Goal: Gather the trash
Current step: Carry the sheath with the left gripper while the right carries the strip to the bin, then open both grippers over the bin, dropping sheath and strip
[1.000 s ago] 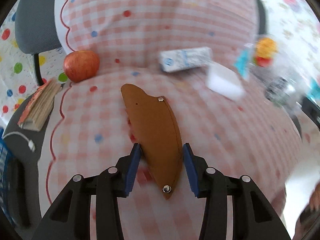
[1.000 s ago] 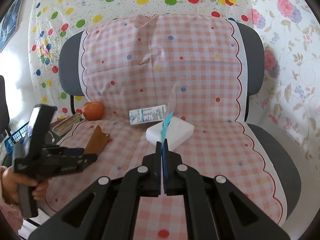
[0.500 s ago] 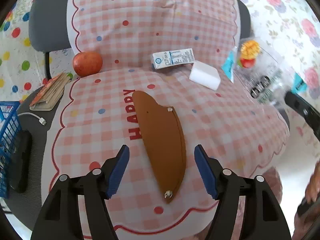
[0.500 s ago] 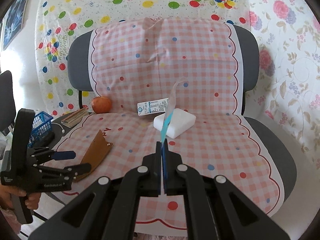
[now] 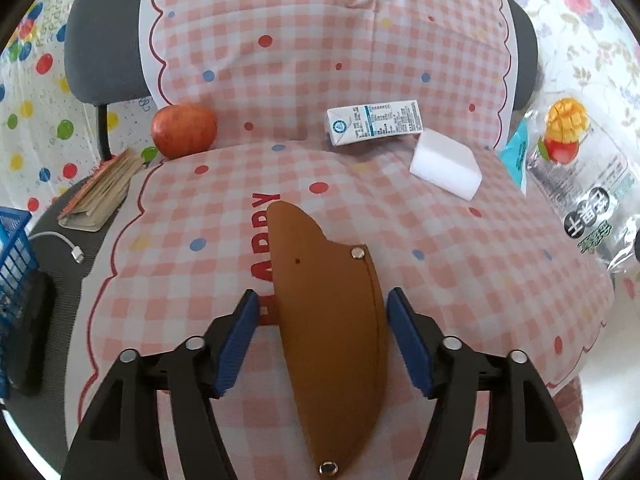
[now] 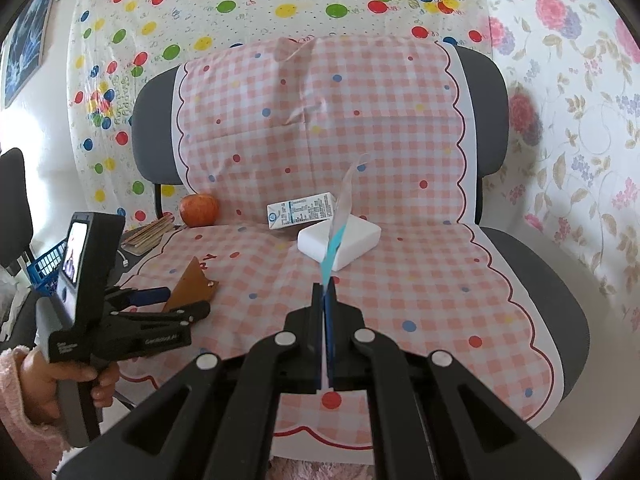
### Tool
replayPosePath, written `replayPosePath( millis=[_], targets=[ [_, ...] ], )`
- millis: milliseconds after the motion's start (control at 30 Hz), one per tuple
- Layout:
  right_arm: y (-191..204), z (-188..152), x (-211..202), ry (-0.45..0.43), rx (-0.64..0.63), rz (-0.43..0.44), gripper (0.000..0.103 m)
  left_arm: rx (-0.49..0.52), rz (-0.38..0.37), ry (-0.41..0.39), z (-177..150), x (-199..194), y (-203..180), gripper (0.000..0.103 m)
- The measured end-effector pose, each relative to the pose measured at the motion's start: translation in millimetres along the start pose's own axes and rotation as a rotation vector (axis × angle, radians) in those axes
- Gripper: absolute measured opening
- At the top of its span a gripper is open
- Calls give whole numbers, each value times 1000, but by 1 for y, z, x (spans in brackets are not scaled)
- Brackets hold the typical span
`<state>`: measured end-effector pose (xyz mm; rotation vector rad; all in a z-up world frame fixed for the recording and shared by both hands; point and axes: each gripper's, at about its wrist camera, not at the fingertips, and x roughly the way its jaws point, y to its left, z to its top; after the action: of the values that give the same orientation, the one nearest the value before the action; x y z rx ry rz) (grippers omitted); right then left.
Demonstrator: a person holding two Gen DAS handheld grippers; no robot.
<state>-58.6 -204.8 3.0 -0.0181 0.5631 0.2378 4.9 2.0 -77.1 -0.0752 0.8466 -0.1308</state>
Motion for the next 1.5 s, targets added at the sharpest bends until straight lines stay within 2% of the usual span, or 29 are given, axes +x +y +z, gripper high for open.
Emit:
replayPosePath(
  millis=[33,133,333,567,900,1300,1500],
  targets=[
    [-1,0,0,-1,1,2,1,4,2,-5,-1,-1,-1,55],
    [-1,-1,-1,0,1,0,1,21,11,-8,-2,-5,-4,53],
    [-6,-3,-3,-1,24,8,1,64,-48,-60,-5,-40,-24,53],
    [-12,-14,-21,2,34,-21,1,140,-154,-124,-13,-76,-67,53],
    [-32,-47,-64,33,46,-142,1,286,-324,-105,-47,-82,-139,53],
    [-72,-102,-144,93,112,-356,1,465,-530,-75,-93,-91,-224,53],
    [-90,-137,-166,146,183,-415,1,556,-591,-40,-114,-90,-264,54]
  ],
)
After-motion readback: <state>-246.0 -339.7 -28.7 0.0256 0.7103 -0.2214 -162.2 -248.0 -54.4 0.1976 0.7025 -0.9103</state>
